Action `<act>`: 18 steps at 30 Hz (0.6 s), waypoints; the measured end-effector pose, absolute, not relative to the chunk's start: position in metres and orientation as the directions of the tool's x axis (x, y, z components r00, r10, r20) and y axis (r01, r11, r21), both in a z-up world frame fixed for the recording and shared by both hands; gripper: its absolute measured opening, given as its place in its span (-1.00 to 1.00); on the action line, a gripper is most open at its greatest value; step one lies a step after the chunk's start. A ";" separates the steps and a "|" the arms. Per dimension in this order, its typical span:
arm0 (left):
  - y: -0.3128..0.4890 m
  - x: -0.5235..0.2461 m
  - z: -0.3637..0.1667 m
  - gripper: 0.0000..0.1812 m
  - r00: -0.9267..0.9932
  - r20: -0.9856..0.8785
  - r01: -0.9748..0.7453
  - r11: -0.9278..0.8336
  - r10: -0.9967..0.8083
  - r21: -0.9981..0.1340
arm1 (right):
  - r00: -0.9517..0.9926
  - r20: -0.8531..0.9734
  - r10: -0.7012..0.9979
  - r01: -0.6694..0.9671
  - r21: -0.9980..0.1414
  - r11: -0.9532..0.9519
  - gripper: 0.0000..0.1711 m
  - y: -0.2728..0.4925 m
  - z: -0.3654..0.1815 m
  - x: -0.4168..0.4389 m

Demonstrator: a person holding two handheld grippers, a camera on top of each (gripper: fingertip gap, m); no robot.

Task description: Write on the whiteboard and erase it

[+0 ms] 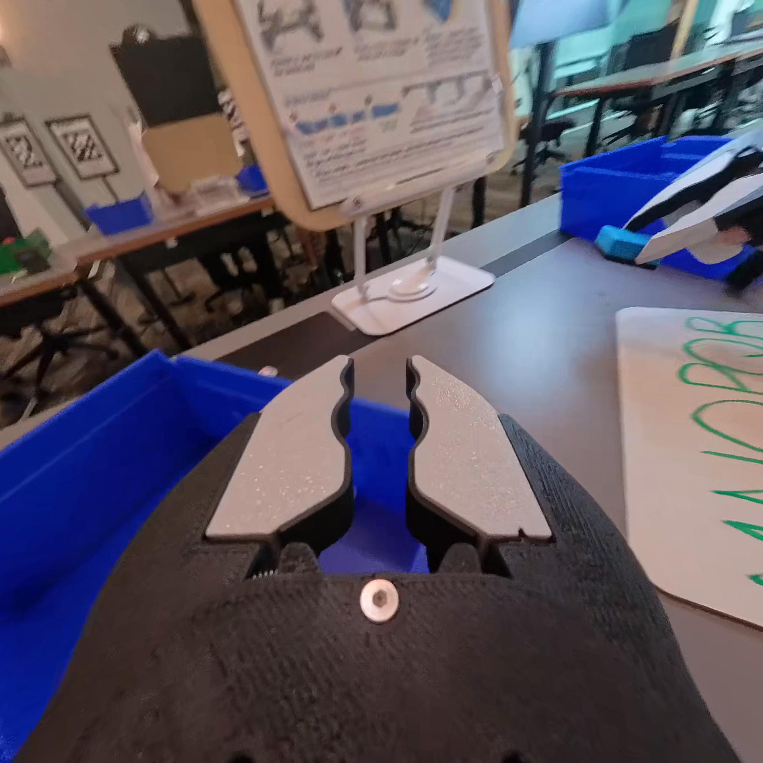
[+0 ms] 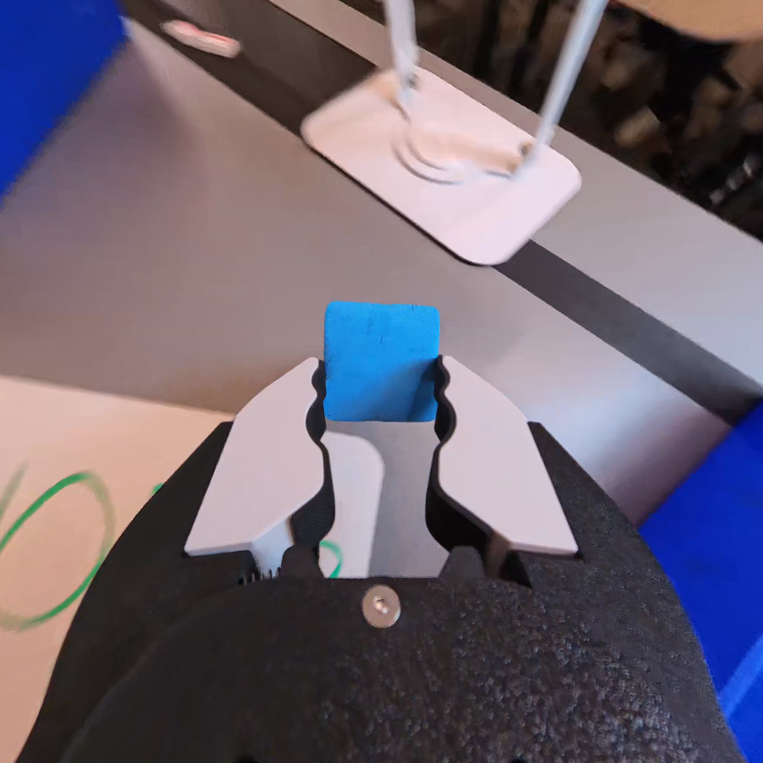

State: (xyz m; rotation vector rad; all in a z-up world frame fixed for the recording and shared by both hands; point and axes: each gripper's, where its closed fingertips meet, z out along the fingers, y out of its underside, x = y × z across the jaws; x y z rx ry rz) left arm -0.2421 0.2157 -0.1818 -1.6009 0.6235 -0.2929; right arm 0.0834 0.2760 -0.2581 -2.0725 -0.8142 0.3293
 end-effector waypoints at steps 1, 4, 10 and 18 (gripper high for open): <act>0.207 -0.233 -0.178 -0.75 0.797 -0.181 -0.215 0.010 -0.576 -0.977 | 0.705 0.066 0.706 0.461 -0.799 -0.386 -0.40 0.257 -0.252 0.076; 0.176 -0.196 -0.181 -0.75 0.677 -0.188 -0.206 0.061 -0.711 -0.977 | 0.620 0.114 0.776 0.584 -0.728 -0.360 -0.40 0.204 -0.255 0.078; 0.121 -0.140 -0.249 -0.79 0.327 -0.161 -0.408 0.014 -0.931 -0.913 | 0.631 0.055 0.774 0.634 -0.611 -0.474 -0.40 0.142 -0.302 0.118; 0.081 -0.132 -0.275 -1.00 0.102 -0.158 -0.466 0.093 -0.982 -0.880 | 0.644 0.086 0.760 0.646 -0.594 -0.480 -0.23 0.128 -0.313 0.129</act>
